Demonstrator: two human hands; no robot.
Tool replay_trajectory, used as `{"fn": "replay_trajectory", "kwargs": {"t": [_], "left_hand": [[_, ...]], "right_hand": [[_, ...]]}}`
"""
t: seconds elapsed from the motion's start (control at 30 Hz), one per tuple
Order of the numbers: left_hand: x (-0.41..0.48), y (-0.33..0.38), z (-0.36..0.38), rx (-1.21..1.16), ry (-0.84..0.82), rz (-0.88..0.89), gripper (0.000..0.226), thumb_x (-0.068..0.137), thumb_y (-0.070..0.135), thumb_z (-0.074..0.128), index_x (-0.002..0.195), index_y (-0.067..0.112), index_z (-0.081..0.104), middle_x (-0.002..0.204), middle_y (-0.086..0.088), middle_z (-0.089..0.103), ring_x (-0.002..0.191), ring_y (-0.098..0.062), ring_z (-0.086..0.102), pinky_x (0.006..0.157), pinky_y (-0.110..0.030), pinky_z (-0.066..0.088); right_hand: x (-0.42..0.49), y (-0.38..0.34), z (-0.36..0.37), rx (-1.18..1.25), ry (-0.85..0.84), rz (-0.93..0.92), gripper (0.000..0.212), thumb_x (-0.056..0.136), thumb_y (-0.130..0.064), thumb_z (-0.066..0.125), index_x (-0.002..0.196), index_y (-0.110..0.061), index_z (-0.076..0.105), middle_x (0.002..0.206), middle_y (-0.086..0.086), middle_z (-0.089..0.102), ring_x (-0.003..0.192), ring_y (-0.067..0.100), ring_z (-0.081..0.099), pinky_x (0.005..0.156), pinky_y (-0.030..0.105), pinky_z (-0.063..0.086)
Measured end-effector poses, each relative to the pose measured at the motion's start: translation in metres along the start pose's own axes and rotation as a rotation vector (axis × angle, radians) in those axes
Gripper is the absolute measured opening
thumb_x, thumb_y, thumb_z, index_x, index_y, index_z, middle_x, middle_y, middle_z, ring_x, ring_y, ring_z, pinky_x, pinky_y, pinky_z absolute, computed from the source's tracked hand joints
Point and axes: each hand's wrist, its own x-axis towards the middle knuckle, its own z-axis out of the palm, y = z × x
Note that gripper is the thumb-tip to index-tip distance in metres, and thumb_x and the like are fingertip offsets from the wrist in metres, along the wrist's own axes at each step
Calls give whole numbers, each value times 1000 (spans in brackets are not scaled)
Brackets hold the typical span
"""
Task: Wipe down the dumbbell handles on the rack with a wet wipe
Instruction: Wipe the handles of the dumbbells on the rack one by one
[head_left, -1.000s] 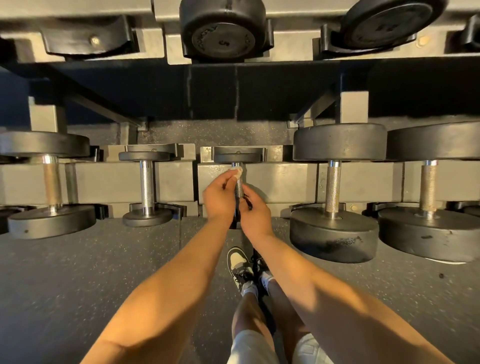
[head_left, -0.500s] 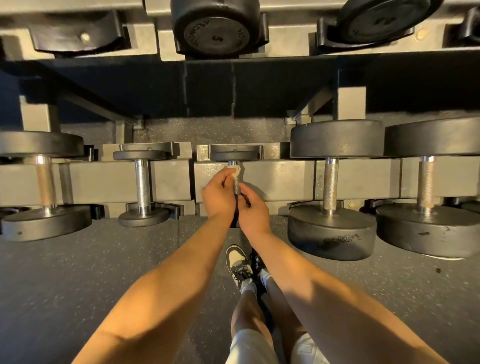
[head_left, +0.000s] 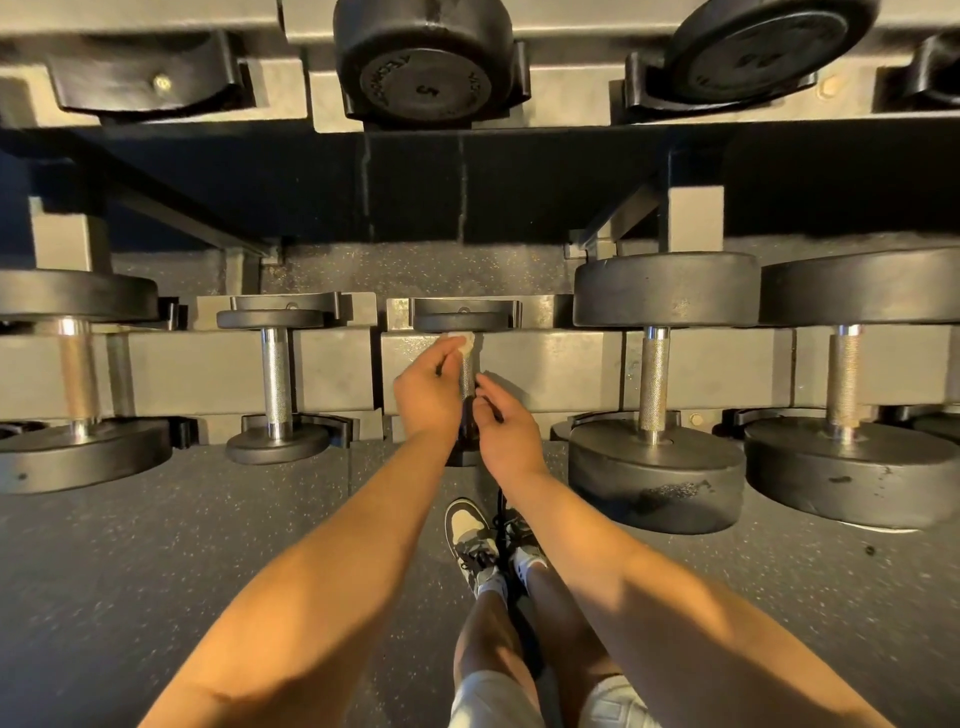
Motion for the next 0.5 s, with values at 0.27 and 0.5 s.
{"fn": "replay_trajectory", "kwargs": {"t": [0.27,0.5], "left_hand": [[-36,-33,-12,93,-79,-59,25,100,13,61,118,24,75,104,21,69,87,13,61,84,-10,49],[-50,-23,-25,318,-160,-57,25,99,13,61,119,20,76,110,3,75,85,-4,63,74,-8,44]], "right_hand": [[-10,23,-3,-125,-1,23,35,103,-18,52,136,-24,62,135,1,63,124,18,57,107,26,42],[-23,12,-7,-93,-35,48,33,104,-19,51,135,-22,62,138,1,60,127,16,54,106,23,38]]}}
